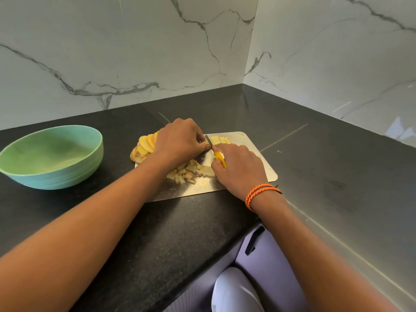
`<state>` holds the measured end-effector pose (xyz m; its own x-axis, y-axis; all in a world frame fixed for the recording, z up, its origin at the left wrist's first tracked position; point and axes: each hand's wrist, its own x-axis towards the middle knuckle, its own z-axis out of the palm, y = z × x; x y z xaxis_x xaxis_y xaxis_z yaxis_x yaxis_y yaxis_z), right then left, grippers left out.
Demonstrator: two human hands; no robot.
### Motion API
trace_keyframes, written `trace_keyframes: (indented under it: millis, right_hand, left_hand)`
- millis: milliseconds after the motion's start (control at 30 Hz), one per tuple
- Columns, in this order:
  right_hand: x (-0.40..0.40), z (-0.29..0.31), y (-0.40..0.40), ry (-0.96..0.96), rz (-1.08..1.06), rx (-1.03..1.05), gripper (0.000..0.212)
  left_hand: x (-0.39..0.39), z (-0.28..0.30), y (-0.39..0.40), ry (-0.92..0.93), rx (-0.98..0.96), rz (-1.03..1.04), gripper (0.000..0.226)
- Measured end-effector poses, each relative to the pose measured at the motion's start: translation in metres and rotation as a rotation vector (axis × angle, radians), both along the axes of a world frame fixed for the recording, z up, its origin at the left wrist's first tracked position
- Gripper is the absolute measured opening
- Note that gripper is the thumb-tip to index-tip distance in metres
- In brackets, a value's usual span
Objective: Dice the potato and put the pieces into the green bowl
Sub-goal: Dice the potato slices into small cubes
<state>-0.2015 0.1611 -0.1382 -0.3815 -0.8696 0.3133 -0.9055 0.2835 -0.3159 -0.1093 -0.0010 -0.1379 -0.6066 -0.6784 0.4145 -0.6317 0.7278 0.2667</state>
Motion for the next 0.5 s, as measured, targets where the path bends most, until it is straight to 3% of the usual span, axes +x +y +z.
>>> trace_keyframes:
  millis: [500]
  right_hand:
    - [0.005,-0.004,0.047,-0.081,-0.008,-0.013,0.045]
  left_hand:
    - [-0.001,0.002,0.002,-0.025,0.018,0.007,0.028]
